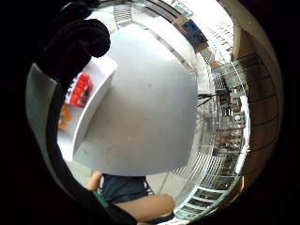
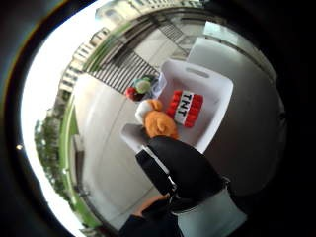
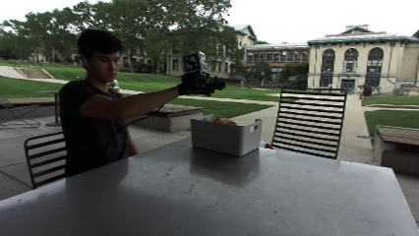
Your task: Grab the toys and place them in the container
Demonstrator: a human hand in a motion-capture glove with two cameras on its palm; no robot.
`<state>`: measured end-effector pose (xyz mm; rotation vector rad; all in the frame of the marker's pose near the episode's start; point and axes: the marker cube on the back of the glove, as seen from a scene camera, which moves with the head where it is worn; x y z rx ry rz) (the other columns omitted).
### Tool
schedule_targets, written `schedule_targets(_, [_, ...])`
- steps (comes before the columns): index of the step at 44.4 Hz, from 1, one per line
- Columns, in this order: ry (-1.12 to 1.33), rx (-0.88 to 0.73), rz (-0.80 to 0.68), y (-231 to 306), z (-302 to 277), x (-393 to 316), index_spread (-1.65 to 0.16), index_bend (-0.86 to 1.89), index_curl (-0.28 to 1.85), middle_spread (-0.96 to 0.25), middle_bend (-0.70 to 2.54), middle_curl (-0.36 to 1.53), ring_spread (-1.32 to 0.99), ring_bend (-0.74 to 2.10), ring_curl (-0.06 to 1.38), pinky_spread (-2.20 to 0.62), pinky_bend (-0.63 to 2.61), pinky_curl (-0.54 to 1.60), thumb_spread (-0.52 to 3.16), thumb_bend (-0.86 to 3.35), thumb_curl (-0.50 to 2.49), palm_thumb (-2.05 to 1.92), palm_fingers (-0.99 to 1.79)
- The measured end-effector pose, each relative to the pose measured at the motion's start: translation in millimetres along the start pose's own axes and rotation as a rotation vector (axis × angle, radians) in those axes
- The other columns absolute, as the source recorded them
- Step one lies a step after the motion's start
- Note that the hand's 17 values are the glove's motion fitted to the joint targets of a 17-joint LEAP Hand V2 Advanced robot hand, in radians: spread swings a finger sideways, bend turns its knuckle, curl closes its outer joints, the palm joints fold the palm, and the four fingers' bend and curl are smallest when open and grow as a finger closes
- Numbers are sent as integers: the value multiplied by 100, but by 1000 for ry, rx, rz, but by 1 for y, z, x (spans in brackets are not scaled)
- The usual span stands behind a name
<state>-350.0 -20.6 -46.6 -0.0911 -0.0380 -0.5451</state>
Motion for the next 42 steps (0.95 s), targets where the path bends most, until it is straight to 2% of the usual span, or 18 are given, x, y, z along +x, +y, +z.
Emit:
schedule_targets(8, [-4, 69, 66, 18, -7, 46, -27, 16, 18, 3, 26, 46, -3, 70, 22, -9, 125, 32, 111, -5, 33, -6, -5])
schedule_targets(15, [33, 80, 148, 46, -11, 42, -27, 16, 20, 1, 26, 45, -4, 67, 21, -9, 120, 31, 115, -4, 30, -5, -3])
schedule_targets(20, [-23, 91, 88, 73, -8, 89, -27, 17, 23, -1, 29, 46, -7, 61, 20, -10, 113, 29, 118, -3, 28, -4, -5])
schedule_targets(24, [7, 76, 329, 87, 0, 137, -27, 17, 24, -1, 29, 46, -10, 58, 20, -11, 107, 28, 120, -3, 28, -3, -6])
schedule_targets(26, [15, 72, 398, 95, 5, 155, -27, 17, 25, -1, 29, 46, -11, 57, 20, -11, 105, 27, 121, -3, 27, -3, -6])
schedule_targets(42, [39, 83, 508, 157, 27, 239, -27, 16, 29, -3, 27, 45, -15, 44, 19, -11, 91, 26, 124, -3, 25, -3, -5])
